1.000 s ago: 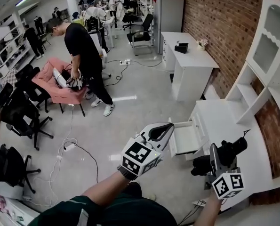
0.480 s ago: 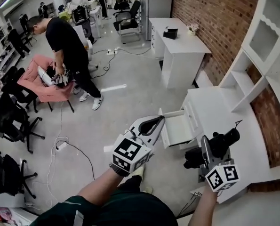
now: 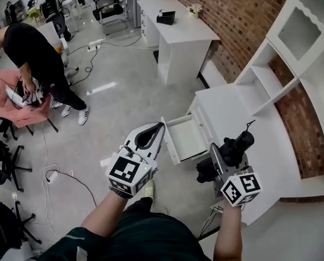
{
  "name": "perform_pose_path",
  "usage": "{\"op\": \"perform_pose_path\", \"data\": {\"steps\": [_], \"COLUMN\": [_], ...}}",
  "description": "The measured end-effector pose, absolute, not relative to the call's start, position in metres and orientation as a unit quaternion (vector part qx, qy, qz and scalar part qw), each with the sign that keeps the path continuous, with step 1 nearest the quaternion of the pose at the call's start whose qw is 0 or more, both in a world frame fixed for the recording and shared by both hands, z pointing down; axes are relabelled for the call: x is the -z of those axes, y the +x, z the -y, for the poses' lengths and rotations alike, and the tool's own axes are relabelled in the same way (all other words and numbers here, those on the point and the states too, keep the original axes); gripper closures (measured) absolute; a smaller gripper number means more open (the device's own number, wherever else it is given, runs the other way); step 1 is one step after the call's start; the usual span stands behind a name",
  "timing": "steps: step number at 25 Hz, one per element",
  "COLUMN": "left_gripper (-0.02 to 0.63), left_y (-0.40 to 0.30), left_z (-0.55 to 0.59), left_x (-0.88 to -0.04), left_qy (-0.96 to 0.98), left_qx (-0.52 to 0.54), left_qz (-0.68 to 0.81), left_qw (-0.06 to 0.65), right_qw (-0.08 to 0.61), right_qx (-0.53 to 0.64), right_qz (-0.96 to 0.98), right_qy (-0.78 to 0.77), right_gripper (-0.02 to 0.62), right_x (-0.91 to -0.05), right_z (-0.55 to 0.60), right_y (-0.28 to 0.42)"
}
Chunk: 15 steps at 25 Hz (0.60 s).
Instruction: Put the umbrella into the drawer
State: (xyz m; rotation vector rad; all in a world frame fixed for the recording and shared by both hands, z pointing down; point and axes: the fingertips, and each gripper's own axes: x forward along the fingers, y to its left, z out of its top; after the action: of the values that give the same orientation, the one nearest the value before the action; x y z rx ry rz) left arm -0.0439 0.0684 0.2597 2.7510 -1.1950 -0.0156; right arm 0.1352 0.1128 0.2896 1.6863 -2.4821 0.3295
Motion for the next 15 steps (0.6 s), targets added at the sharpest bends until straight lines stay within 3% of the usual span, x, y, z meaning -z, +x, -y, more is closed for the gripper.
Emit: {"op": "perform_pose_path", "data": {"steps": [15], "left_gripper": [0.600], "left_y": [-0.051], "left_z": [0.040], "left_x": [-0.327], "left_qy": [0.920], "left_qx": [-0.032], "left_qz": [0.379], "left_qw": [0.093], "right_qw": [0.134], "right_qx": [-0.157], "right_qz": [0.806], "right_qy": [0.555], "right_gripper": [0.393], "right_x": [-0.383], "right_z": [-0.006], "right_y": [0.126]}}
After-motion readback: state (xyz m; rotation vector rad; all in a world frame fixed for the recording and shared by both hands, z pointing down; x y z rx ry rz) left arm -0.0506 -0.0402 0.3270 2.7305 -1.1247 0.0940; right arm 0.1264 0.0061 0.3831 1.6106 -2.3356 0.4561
